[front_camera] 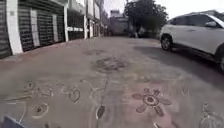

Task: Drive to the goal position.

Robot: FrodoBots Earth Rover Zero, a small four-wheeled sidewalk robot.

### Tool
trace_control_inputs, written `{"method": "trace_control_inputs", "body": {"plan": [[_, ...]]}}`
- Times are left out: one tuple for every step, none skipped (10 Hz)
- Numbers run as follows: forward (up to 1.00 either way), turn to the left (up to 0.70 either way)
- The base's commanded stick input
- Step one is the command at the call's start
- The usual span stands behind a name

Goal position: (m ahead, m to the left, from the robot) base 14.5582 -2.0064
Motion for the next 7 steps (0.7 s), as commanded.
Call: {"method": "trace_control_inputs", "body": {"plan": [[1.00, 0.06], [1.00, 0.06], [1.00, 0.06], [1.00, 0.06], [1.00, 0.06], [1.00, 0.06], [1.00, 0.06]]}}
